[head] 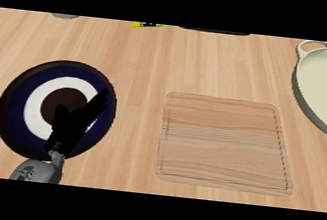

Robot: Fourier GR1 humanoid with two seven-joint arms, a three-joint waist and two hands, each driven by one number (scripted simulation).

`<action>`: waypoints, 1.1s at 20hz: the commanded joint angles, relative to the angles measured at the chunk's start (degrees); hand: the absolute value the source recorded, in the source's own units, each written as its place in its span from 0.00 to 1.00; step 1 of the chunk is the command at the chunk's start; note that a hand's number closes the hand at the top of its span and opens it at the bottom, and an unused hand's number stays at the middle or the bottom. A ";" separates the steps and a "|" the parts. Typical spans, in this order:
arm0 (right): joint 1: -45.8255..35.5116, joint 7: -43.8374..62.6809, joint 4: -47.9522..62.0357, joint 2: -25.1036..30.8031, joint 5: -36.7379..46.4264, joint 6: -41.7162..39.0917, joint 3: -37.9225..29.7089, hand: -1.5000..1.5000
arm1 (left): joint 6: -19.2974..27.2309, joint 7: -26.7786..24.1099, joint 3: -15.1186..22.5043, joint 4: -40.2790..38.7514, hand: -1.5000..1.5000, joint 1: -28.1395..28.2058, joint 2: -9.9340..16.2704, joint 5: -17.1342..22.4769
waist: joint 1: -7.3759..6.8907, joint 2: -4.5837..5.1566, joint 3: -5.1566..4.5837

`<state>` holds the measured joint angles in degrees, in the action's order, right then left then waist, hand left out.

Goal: Pick the sweet potato from the cutting board and place it in the pot

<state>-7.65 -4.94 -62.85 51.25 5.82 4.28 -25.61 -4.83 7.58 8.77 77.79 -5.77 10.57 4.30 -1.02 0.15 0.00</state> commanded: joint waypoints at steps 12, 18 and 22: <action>-26.52 9.57 22.25 -0.10 23.37 0.59 21.34 1.00 | -0.53 0.81 -0.16 -1.13 0.50 -2.55 -1.45 -1.36 | -1.81 0.71 0.06; -34.87 16.11 32.02 -0.28 34.39 -1.87 29.02 1.00 | -0.74 0.01 1.93 -0.29 0.50 -1.71 -2.34 -2.88 | -3.10 0.97 0.09; -39.09 21.04 39.61 -3.51 32.06 -13.82 28.42 1.00 | -1.67 0.27 -0.13 -1.00 0.50 -3.12 -1.15 -1.58 | -3.25 1.19 0.09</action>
<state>-42.38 12.30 -29.84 49.25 37.07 -2.23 1.81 -6.07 7.58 9.12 77.21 -7.78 9.23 2.48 -3.80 1.06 0.08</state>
